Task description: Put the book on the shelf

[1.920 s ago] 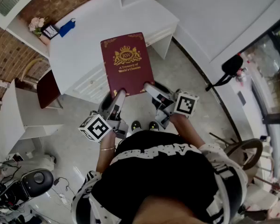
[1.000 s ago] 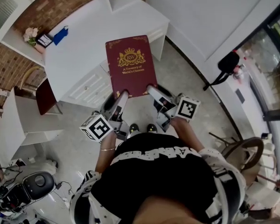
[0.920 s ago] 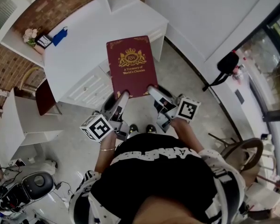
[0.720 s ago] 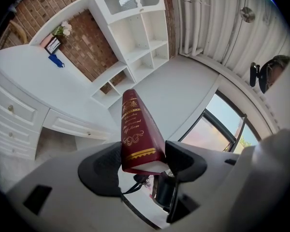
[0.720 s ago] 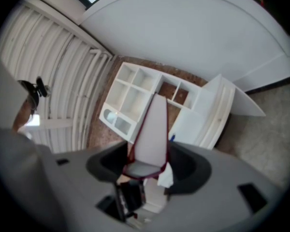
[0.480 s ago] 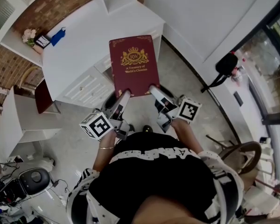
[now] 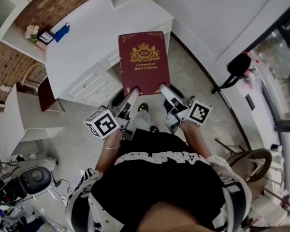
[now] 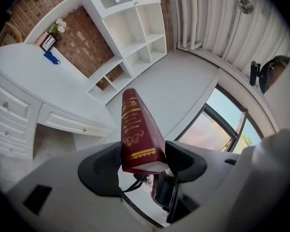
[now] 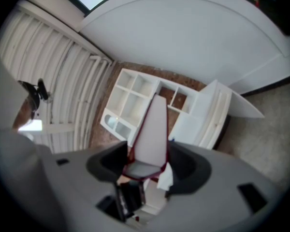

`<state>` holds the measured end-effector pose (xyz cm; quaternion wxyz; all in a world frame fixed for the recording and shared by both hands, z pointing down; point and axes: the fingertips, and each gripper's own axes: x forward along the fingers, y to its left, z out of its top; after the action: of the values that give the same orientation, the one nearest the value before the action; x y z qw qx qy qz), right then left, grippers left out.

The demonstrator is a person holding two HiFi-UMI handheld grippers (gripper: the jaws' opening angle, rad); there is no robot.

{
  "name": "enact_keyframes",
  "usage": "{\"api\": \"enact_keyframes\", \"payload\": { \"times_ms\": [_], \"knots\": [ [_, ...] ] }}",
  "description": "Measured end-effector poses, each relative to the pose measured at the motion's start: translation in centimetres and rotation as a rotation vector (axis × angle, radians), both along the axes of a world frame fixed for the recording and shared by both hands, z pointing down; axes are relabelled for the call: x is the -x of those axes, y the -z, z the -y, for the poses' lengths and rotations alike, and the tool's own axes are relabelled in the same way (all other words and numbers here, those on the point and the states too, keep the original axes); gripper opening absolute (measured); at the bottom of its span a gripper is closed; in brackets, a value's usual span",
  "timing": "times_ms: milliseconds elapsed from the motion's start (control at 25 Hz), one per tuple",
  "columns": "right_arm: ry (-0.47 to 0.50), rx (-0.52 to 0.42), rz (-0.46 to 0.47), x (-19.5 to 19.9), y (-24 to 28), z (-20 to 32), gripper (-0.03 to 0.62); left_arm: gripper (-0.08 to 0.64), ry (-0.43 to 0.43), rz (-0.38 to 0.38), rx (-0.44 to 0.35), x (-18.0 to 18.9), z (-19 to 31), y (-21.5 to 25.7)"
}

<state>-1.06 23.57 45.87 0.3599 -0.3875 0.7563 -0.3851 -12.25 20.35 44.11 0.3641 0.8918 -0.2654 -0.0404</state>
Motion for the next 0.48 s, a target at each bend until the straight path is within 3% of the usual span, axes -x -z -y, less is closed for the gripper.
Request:
{"api": "enact_keyframes", "payload": {
  "times_ms": [280, 480],
  "knots": [
    [-0.057, -0.018, 0.002, -0.6, 0.5, 0.4, 0.275, 0.304, -0.058, -0.014, -0.021, -0.8, 0.9, 0.4],
    [-0.083, 0.016, 0.002, -3.6, 0.1, 5.6, 0.275, 0.304, -0.085, -0.029, 0.003, -4.0, 6.5, -0.1]
  ]
}}
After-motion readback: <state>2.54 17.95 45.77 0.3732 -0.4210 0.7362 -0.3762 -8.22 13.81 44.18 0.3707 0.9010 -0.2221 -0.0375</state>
